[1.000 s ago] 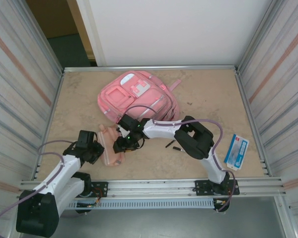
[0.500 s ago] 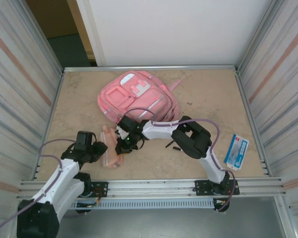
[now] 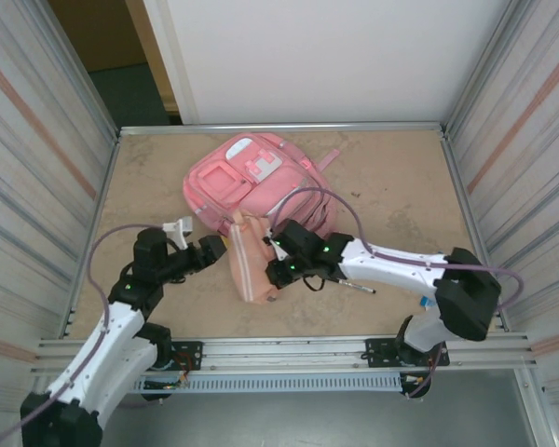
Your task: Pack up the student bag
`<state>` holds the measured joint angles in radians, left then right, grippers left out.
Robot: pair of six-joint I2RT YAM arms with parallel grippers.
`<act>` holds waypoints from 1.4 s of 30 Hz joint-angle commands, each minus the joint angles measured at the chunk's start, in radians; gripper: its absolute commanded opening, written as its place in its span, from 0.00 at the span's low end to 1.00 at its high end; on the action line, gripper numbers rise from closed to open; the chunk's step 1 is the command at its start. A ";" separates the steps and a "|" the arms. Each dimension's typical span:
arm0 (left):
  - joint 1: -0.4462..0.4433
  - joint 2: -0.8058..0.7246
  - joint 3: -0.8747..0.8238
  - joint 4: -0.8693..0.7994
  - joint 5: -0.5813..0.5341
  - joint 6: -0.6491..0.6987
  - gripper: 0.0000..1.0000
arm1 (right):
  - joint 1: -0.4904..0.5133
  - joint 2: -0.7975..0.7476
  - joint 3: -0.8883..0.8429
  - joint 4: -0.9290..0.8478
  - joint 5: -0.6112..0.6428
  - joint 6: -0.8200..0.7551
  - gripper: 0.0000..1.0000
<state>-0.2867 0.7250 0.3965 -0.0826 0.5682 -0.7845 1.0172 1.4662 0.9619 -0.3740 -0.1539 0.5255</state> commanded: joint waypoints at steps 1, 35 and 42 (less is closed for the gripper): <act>-0.079 0.120 0.057 0.171 0.124 0.108 0.69 | -0.034 -0.092 -0.058 0.080 -0.017 -0.029 0.02; -0.246 0.433 0.460 0.285 0.543 0.157 0.00 | -0.564 -0.585 -0.164 0.236 -0.785 0.064 0.88; -0.359 0.486 0.527 0.220 0.589 0.255 0.00 | -0.540 -0.611 -0.176 0.419 -0.883 0.090 0.48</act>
<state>-0.6228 1.2034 0.8806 0.1383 1.1019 -0.5816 0.4660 0.8883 0.7738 -0.0765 -0.9516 0.6117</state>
